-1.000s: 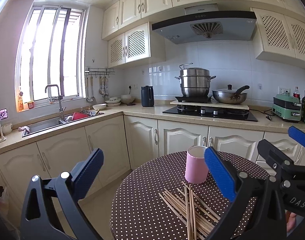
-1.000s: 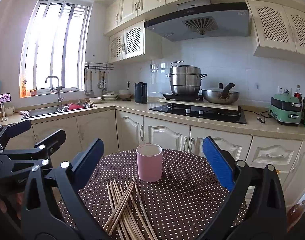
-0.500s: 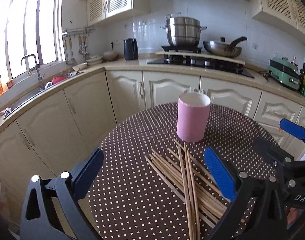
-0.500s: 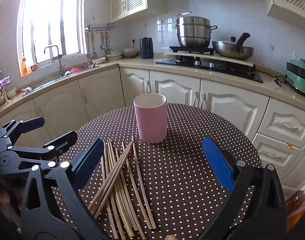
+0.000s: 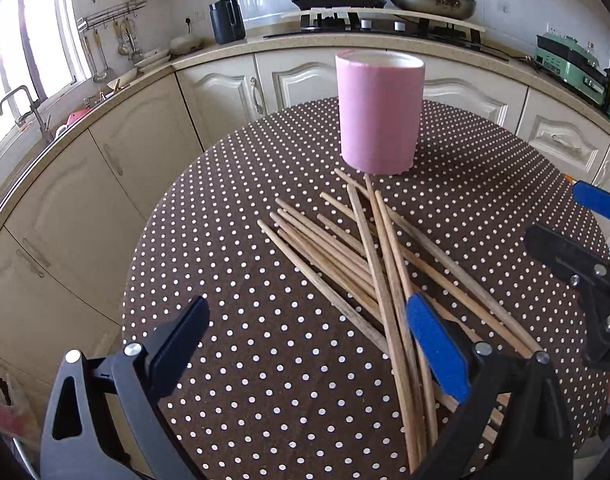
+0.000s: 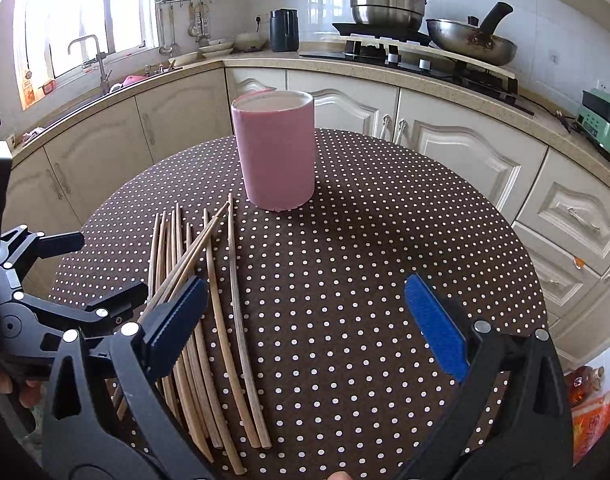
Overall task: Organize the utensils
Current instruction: 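Lower both tools toward the wooden chopstick pile beside the pink cup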
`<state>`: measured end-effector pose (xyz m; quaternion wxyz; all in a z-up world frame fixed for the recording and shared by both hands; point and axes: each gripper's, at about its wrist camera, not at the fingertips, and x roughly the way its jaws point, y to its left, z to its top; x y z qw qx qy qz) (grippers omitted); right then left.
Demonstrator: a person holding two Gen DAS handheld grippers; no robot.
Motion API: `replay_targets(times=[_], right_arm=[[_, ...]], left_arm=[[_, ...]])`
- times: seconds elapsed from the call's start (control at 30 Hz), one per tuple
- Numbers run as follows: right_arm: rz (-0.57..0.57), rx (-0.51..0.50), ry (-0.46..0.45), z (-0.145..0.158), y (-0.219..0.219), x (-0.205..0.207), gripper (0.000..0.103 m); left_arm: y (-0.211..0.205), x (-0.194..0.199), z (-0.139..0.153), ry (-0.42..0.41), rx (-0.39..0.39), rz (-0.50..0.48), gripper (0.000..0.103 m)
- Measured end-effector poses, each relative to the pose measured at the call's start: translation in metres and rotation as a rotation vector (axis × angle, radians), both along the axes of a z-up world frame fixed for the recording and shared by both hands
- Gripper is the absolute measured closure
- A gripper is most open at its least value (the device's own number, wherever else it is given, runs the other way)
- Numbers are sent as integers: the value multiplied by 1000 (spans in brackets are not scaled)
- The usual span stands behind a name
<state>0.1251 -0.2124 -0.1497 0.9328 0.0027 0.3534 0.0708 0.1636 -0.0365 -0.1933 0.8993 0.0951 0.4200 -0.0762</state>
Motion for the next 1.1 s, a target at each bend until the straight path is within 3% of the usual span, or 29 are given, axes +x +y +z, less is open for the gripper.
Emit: replay_targets(times=[0.1,0.37,0.8,0.83,0.9,1.1], right_arm=[[19,-2,27,-2,2,6,6],[11,12,48,-10,1,10,6],[63,-8,92,-15,15,18,6],[69,-13,99,-16,16,20,6],[76,-19,113,-18,18,25,6],[102,-48,158,-24,22,45,9]], left_arm=[[5,4,-5,29,-9,19,11],[2,5,-14,37,-16,0,11],[20,7,-13,75,-39,55,18],[20,10,-13,83,-44,58,20],[21,15,-18,111,-42,62,38],[26,19,-21,120,-59,60,49]])
